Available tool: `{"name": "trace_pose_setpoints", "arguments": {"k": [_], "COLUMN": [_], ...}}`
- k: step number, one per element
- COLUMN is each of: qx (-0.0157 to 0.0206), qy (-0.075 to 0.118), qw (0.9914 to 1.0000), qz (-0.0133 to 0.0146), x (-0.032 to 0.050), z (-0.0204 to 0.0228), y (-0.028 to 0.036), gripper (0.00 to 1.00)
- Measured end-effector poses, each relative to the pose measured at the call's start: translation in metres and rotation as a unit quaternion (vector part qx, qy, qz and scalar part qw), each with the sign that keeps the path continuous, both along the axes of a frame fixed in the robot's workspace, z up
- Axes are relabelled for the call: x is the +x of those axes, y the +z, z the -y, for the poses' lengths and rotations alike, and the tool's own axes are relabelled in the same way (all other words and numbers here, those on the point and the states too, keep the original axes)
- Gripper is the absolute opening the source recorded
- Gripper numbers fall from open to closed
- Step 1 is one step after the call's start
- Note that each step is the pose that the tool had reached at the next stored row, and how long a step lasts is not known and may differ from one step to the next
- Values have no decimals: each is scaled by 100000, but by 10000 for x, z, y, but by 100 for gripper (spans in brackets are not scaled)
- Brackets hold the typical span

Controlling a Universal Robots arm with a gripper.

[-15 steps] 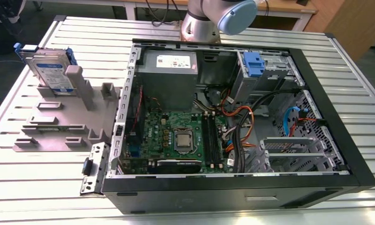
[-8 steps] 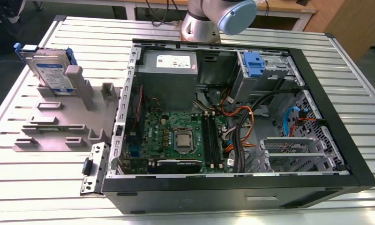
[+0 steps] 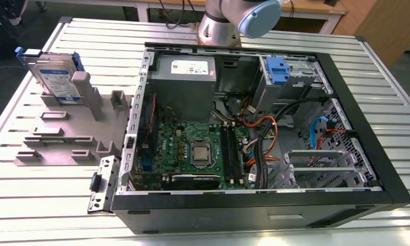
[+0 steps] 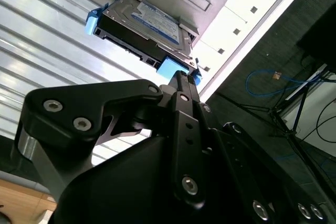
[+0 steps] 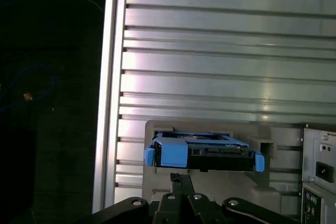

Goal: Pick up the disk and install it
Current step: 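Pick up the disk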

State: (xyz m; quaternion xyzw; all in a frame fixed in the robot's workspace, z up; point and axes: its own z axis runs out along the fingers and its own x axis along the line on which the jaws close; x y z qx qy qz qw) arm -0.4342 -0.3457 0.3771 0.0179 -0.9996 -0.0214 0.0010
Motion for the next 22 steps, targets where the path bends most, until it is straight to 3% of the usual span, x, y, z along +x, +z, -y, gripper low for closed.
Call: {"name": "trace_pose_setpoints", "arguments": {"k": [22], "qx": [0], "qy": [2986], "qw": [99955], "qz": [2], "x": [0], "z": [0], "y": [0], "gripper": [11]}}
